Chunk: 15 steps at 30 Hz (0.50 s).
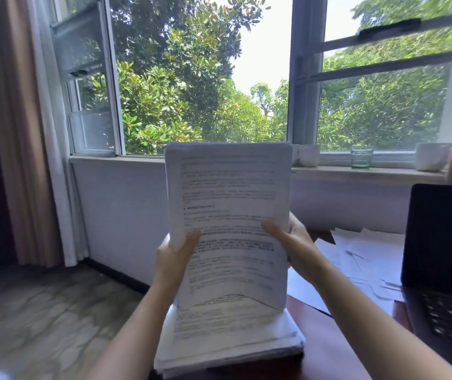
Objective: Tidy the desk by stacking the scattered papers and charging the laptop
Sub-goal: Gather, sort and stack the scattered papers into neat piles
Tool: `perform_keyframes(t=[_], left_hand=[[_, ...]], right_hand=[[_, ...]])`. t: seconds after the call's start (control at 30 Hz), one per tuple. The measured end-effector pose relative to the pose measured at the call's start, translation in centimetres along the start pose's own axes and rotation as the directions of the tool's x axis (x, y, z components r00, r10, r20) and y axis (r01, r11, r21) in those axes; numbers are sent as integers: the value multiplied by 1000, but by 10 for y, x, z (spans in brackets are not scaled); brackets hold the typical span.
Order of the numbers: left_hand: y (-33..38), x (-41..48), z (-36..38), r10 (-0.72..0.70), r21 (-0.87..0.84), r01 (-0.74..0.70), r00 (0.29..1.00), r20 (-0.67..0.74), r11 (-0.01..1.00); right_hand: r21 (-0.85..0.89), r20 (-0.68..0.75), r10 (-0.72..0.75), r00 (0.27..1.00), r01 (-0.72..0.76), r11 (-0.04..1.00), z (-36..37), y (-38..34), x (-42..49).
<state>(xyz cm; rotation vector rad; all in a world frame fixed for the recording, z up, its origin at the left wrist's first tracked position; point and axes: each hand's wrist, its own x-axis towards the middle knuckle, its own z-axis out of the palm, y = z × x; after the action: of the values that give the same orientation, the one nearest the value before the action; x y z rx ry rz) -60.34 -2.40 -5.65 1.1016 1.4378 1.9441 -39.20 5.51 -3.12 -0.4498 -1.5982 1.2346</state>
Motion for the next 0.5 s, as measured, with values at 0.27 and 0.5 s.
perform_keyframes(t=[0.27, 0.5], left_hand=[[-5, 7, 1, 2, 27, -2, 1000, -3, 1000], [-24, 8, 2, -94, -75, 92, 995, -21, 993]], right_hand=[[-47, -14, 41, 999, -41, 998, -1, 12, -1], [-17, -87, 51, 995, -53, 998, 4, 27, -3]])
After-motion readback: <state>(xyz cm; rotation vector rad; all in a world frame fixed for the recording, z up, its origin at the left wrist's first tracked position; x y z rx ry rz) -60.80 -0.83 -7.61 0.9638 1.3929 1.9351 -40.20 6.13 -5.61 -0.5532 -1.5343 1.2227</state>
